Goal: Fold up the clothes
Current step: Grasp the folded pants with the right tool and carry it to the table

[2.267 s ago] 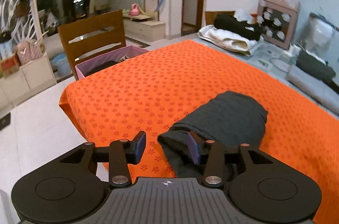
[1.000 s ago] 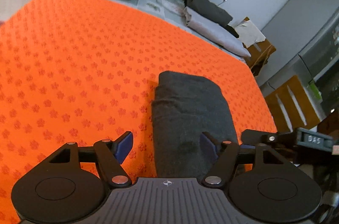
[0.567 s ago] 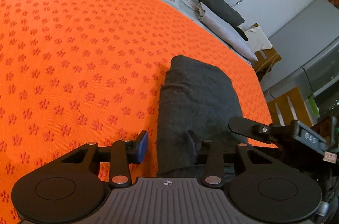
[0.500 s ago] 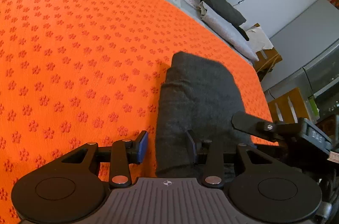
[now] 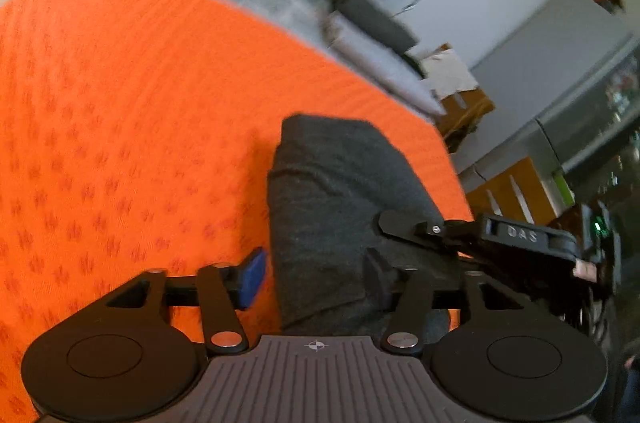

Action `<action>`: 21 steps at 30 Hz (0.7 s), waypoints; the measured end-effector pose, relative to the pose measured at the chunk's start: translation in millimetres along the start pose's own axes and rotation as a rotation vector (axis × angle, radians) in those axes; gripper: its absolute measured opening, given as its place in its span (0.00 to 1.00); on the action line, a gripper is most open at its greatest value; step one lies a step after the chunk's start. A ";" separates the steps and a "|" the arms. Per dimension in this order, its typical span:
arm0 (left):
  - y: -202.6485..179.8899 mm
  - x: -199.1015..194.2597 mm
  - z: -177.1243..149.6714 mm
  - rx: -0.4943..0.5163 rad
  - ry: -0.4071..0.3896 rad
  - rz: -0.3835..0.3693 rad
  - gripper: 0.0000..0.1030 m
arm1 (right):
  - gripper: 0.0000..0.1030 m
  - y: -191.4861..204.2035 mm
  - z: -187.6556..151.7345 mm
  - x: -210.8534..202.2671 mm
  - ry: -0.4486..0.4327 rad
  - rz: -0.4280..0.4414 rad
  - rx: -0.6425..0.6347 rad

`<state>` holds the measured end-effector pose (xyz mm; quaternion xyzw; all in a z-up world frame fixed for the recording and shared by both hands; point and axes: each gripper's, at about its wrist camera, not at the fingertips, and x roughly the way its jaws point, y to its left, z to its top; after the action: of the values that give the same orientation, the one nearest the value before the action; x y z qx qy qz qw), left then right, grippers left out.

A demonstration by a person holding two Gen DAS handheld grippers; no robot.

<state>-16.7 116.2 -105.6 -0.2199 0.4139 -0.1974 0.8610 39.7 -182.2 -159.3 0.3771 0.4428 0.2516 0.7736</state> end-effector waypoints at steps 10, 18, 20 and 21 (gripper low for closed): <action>-79.5 -30.0 10.8 0.352 -0.171 0.133 1.00 | 0.31 -9.4 59.8 -91.3 -0.042 0.026 -0.004; -132.0 8.2 33.8 0.367 -0.223 0.235 1.00 | 0.31 -41.8 152.2 -150.9 -0.078 0.010 -0.022; -146.6 18.5 42.3 0.360 -0.241 0.248 1.00 | 0.31 -52.1 182.2 -160.9 -0.088 0.003 -0.036; -154.0 23.7 46.7 0.356 -0.249 0.255 1.00 | 0.31 -57.1 197.9 -164.9 -0.093 -0.002 -0.044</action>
<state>10.0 -13.3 -10.8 -0.0336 0.2876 -0.1284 0.9485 136.7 -406.4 -59.7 0.3706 0.4013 0.2429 0.8017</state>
